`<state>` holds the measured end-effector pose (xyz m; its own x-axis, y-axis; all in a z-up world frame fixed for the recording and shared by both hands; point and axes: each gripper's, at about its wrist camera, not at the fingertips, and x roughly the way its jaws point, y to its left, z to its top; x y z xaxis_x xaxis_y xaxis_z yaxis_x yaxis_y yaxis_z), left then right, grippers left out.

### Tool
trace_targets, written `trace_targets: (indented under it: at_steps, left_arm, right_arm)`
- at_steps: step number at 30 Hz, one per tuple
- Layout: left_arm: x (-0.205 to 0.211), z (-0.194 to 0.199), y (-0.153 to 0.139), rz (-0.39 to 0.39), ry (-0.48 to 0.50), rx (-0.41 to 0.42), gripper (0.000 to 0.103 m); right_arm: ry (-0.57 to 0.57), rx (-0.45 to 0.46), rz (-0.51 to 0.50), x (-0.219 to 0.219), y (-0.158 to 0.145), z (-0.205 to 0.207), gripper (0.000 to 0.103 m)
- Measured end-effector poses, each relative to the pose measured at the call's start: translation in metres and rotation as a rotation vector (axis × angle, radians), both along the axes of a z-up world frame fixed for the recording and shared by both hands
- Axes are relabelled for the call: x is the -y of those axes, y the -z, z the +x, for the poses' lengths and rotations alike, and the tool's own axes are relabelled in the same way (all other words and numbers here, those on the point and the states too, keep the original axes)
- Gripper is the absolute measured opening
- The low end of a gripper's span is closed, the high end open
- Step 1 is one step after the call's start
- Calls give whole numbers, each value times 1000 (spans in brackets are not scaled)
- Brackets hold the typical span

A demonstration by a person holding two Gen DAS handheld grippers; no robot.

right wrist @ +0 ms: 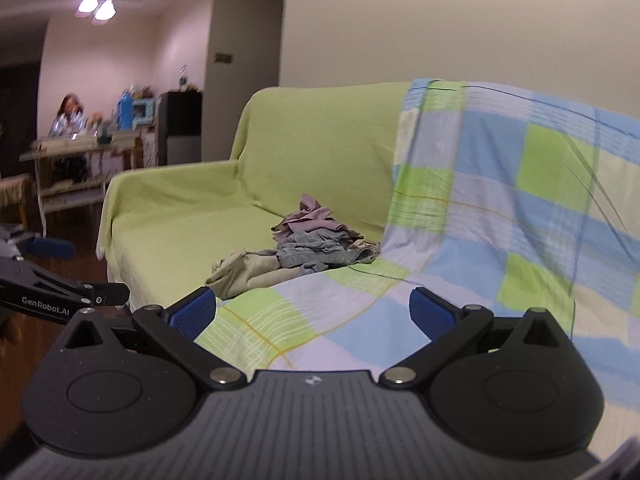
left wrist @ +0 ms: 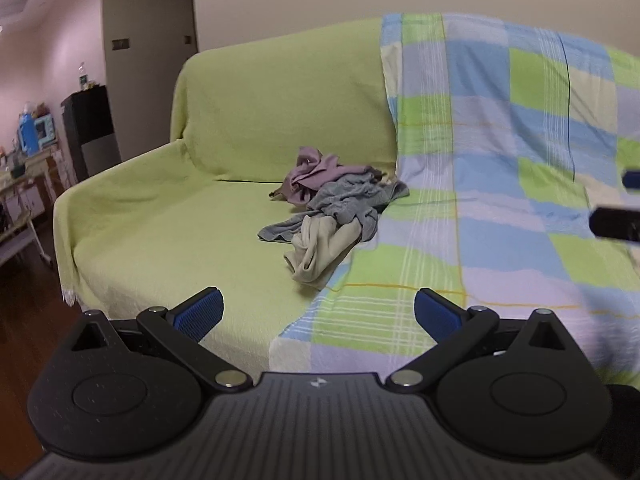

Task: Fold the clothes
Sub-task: 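Move both grippers toward the clothes pile on the sofa seat, then grasp the grey shirt with the right gripper while the left gripper grasps it too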

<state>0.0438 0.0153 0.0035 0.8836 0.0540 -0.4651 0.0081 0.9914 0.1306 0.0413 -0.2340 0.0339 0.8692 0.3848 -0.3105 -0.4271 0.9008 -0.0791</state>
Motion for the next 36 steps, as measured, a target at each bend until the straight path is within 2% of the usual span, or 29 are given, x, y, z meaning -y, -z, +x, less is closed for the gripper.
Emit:
trace_targets:
  at_steps: [8, 12, 15, 18, 20, 21, 22, 30, 36]
  left_arm:
    - [-15, 72, 11, 38, 21, 3, 102]
    - [-32, 120, 12, 30, 19, 17, 102]
    - [-43, 158, 17, 21, 17, 21, 102]
    - [-52, 195, 25, 18, 15, 23, 102]
    - [-58, 207, 32, 12, -18, 38, 102]
    - [-61, 211, 35, 7, -35, 43, 102]
    - [-65, 214, 42, -5, -50, 44, 102]
    - [-70, 222, 74, -50, -60, 9, 102]
    - [-64, 222, 82, -39, -46, -10, 102]
  right_arm:
    - [-63, -11, -55, -26, 10, 87, 102]
    - [-141, 0, -107, -44, 14, 144, 101]
    - [-204, 4, -176, -65, 23, 197, 96]
    - [-240, -28, -210, -81, 31, 241, 83]
    - [-269, -61, -245, -95, 43, 274, 64]
    - [-286, -71, -267, -102, 50, 286, 48]
    - [-302, -82, -290, -109, 56, 298, 40]
    - [-446, -89, -389, -160, 102, 341, 41]
    - [-441, -62, -466, -183, 125, 355, 39]
